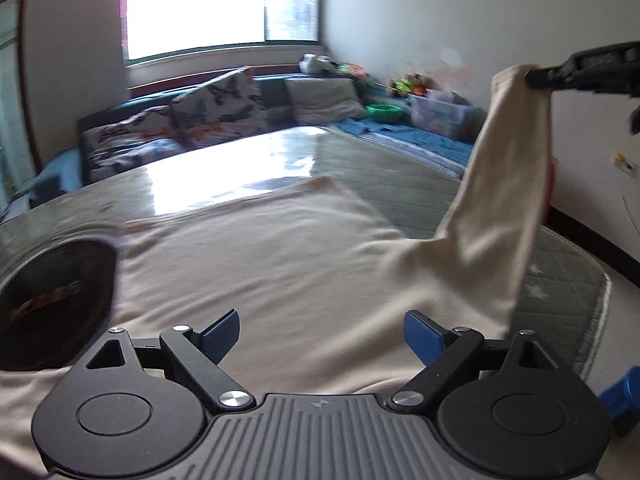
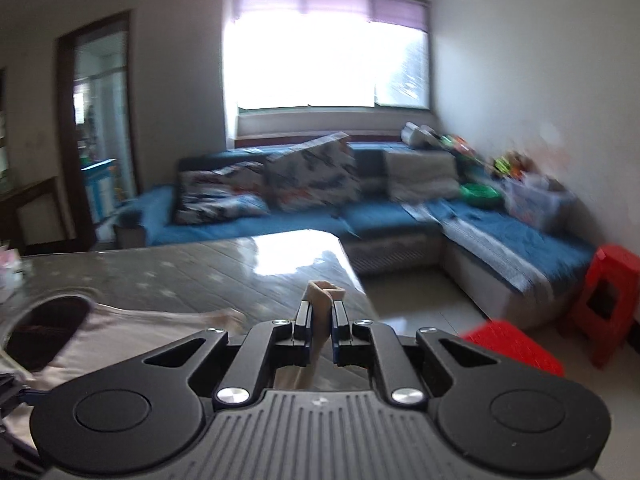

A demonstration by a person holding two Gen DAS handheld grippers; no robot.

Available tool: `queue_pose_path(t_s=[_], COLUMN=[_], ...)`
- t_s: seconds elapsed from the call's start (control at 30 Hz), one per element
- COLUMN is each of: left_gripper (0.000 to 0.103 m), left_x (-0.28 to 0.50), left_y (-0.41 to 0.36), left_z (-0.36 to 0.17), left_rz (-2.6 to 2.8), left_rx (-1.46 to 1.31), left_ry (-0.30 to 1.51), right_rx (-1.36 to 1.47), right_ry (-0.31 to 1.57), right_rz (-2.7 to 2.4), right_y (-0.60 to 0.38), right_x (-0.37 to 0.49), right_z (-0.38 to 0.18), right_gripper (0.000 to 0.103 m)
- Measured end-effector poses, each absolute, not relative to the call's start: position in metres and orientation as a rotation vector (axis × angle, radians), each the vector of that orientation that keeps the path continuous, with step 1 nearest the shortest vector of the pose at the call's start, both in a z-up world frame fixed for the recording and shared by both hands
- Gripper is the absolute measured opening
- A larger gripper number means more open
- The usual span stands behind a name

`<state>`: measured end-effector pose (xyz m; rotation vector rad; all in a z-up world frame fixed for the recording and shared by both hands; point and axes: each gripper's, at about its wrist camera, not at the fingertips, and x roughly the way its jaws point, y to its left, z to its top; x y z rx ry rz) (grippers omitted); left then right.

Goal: Fold clothes
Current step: 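Grasp the other sleeve cuff with the right gripper and lift it, then fold the held sleeve across the shirt body and open the right gripper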

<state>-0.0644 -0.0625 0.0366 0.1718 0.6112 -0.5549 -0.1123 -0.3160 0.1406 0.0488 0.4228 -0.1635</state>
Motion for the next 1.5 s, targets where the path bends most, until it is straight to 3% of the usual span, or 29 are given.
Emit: queue_pose_path(t_s=[0.3,0.6,0.83,1.13,1.33,1.5], left_gripper=[0.091,0.091,0.091,0.089,0.072,0.051], left_x=[-0.062,-0.067,-0.069,-0.072,-0.072,-0.066], left_y=[0.008,0.034,0.042,0.021,-0.001,-0.011], left_z=[0.036,0.031,0.030,0.039,0.042,0.035], left_rz=[-0.409,-0.359,-0.344,-0.395,-0.455,-0.480], left_rx=[0.072,0.028,0.020,0.047,0.077,0.100], left_ry=[0.610,0.622,0.623,0.594,0.581,0.609], right_rx=[-0.093,-0.131,-0.121,-0.115,-0.061,-0.047], right_ry=[0.439,0.572,0.606,0.714,0.810,0.827], right_rz=[0.120,0.307,0.325,0.178,0.141,0.132], right_y=[-0.200,-0.121,-0.127,-0.195,-0.226,-0.238], right_x=[-0.070,-0.042,-0.057,-0.077,-0.094,-0.099], right_z=[0.153,0.106,0.098,0.072,0.025,0.014], right_gripper=[0.008,0.009,0.020,0.024,0.024,0.023])
